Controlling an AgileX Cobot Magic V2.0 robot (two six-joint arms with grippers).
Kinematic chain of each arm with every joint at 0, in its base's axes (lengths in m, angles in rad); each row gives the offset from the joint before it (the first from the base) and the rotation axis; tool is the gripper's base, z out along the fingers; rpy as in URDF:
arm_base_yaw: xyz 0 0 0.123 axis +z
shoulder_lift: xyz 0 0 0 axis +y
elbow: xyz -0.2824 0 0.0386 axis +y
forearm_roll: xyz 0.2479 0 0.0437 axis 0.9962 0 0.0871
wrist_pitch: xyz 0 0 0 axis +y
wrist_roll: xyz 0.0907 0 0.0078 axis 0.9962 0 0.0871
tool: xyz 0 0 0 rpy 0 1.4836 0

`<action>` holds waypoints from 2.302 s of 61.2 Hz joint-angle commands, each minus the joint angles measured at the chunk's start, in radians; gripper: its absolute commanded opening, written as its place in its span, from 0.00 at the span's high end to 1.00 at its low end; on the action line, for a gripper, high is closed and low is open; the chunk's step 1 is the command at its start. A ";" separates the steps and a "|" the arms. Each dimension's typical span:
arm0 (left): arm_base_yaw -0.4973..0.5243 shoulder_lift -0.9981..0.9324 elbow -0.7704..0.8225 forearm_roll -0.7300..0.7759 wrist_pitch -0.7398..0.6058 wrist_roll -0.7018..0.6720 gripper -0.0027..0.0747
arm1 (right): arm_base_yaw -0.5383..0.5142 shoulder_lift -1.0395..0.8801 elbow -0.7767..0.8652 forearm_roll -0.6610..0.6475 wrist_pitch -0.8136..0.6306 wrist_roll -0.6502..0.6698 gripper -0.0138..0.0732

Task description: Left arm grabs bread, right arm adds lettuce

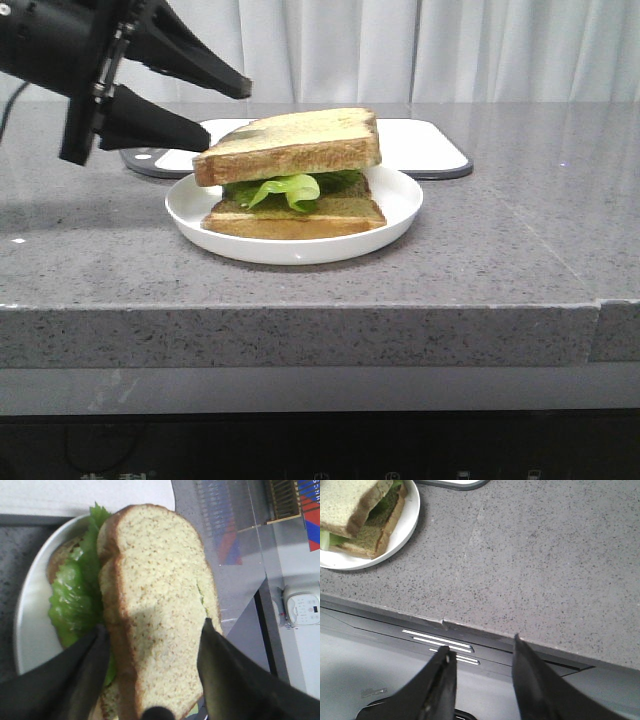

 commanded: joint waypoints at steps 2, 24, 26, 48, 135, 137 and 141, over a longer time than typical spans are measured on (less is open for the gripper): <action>0.030 -0.101 -0.033 -0.008 0.042 -0.014 0.45 | -0.004 0.000 -0.020 -0.012 -0.053 -0.005 0.50; 0.099 -0.405 -0.033 0.437 -0.067 -0.209 0.45 | -0.004 0.000 -0.020 -0.012 -0.048 -0.005 0.50; 0.099 -0.434 -0.033 0.504 -0.080 -0.249 0.45 | -0.004 0.000 -0.020 -0.012 -0.048 -0.005 0.50; 0.099 -0.732 0.080 1.021 -0.206 -0.584 0.45 | -0.004 0.000 -0.020 0.002 -0.049 0.042 0.50; 0.099 -1.170 0.378 1.151 -0.263 -0.640 0.99 | -0.004 0.000 -0.020 0.003 -0.008 0.041 0.98; 0.099 -1.170 0.378 1.151 -0.263 -0.640 0.99 | -0.004 0.000 -0.020 0.003 -0.008 0.041 0.98; 0.097 -1.170 0.378 1.148 -0.264 -0.640 0.99 | -0.004 0.000 -0.020 0.003 -0.008 0.041 0.98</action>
